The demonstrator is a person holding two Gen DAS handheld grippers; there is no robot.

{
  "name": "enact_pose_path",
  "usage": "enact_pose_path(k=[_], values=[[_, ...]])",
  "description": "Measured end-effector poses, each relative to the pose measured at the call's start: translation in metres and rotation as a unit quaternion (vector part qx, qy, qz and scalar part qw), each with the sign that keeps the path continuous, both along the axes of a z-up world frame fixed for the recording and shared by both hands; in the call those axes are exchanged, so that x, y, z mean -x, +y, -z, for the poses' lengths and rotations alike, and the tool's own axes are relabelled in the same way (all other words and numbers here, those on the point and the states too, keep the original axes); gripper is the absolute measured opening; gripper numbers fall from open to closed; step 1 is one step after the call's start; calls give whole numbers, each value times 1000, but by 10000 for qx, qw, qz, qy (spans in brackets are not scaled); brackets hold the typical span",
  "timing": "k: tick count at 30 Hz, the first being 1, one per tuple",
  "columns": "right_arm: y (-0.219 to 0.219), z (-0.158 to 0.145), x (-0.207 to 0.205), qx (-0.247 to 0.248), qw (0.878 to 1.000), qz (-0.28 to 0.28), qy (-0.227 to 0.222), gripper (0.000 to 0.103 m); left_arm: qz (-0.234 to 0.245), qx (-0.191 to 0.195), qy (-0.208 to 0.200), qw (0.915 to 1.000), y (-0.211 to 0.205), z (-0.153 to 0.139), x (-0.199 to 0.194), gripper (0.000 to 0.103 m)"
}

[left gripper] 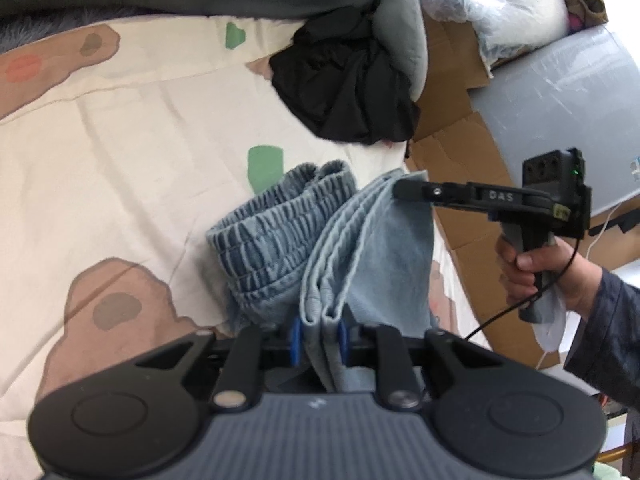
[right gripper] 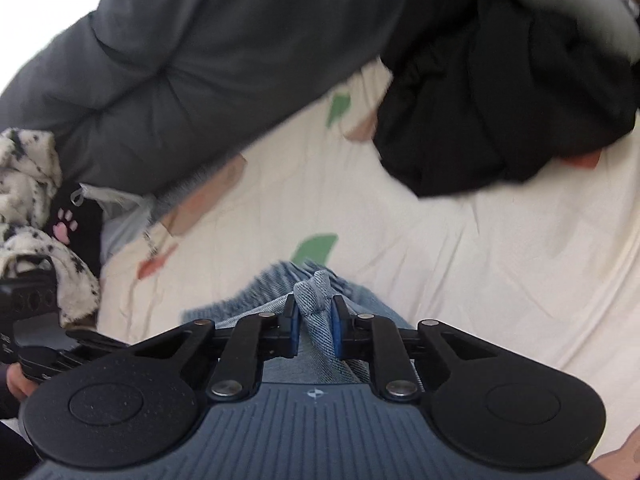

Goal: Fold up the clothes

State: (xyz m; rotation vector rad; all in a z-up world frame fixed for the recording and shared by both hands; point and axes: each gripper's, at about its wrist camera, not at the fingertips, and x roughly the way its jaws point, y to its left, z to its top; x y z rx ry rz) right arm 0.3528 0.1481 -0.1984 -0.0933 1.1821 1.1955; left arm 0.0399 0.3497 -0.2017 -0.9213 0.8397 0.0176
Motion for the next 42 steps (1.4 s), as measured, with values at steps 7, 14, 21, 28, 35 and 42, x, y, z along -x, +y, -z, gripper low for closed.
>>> enact_pose_path(k=[7, 14, 21, 28, 35, 42], values=[[20, -16, -1, 97, 9994, -3, -330, 15, -202, 78, 4, 9998, 16, 0, -4, 19], [39, 12, -7, 479, 9975, 299, -415, 15, -279, 44, 61, 9996, 23, 14, -15, 19], [30, 0, -8, 720, 9922, 863, -537, 31, -295, -40, 86, 9995, 29, 10, -19, 24], [-14, -36, 18, 356, 9850, 1422, -908, 46, -364, -576, -111, 9976, 40, -20, -6, 30], [-40, -34, 69, 149, 9777, 1920, -835, 46, 143, -663, -430, 9968, 23, -43, -10, 30], [-8, -7, 105, -108, 9761, 2078, -626, 46, 391, -658, -92, 9970, 5, -17, -21, 22]])
